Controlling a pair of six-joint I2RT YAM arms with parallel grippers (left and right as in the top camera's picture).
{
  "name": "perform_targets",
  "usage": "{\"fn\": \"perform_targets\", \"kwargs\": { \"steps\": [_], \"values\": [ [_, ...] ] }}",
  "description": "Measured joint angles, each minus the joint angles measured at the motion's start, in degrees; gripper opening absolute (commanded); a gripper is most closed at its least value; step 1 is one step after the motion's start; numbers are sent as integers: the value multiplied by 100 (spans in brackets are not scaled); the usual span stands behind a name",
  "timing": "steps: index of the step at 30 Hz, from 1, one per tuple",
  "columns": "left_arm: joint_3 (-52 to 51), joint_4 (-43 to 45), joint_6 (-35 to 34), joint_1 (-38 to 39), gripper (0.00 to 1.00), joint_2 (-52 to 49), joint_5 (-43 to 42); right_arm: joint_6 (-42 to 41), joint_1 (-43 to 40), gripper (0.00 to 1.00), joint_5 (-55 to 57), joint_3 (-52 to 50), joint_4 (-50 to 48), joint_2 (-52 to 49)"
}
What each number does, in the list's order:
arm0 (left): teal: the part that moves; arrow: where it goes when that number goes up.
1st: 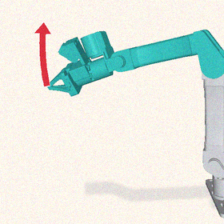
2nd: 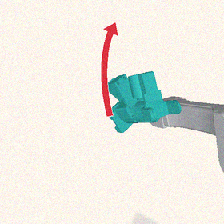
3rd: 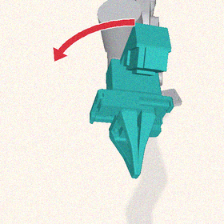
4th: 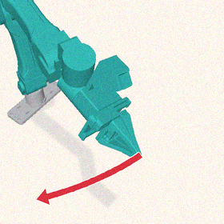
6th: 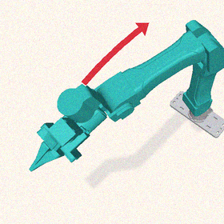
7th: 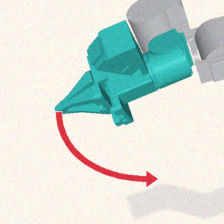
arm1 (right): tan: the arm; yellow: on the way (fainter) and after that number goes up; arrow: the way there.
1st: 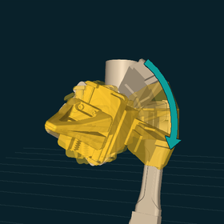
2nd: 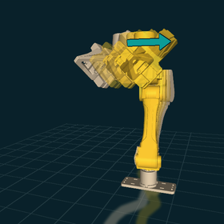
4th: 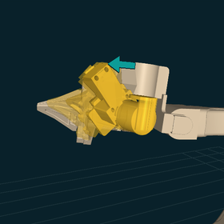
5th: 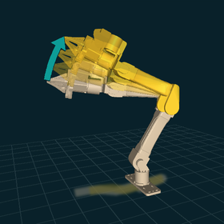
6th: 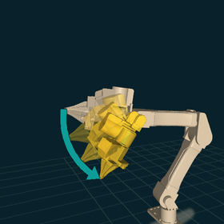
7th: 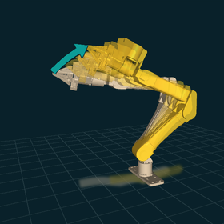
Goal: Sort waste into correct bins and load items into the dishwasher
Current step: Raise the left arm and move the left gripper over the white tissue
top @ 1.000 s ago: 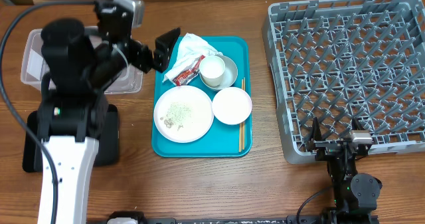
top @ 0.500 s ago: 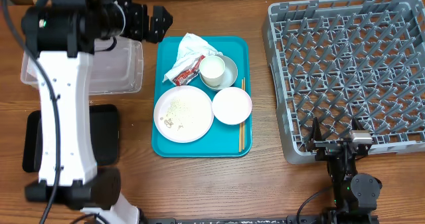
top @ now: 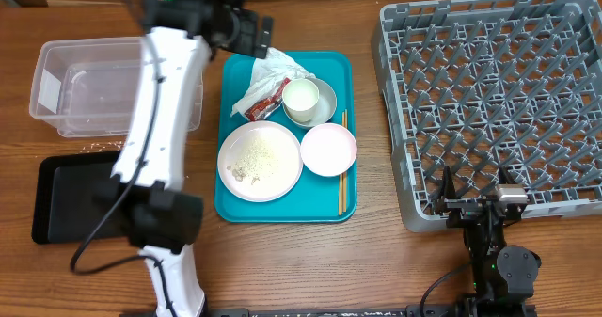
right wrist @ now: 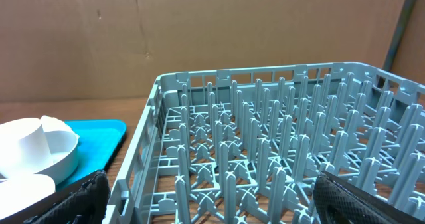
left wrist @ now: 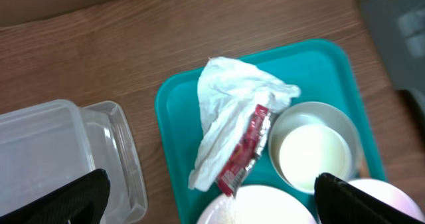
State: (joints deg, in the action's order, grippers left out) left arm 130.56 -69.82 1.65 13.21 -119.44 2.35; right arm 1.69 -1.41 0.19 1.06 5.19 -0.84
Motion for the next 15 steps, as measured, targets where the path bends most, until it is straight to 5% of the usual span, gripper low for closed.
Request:
{"fn": "perform_targets", "kwargs": {
  "steps": [5, 8, 15],
  "values": [
    [0, 149, -68, 225, 100, -516, 592, -2, 0, 100, 0, 0, 0, 0],
    [0, 114, -181, 203, 76, -772, 743, 2, 0, 100, 2, 0, -2, 0],
    [0, -70, -216, 168, 81, -1283, 546, -2, 0, 100, 2, 0, -2, 0]
  ]
}}
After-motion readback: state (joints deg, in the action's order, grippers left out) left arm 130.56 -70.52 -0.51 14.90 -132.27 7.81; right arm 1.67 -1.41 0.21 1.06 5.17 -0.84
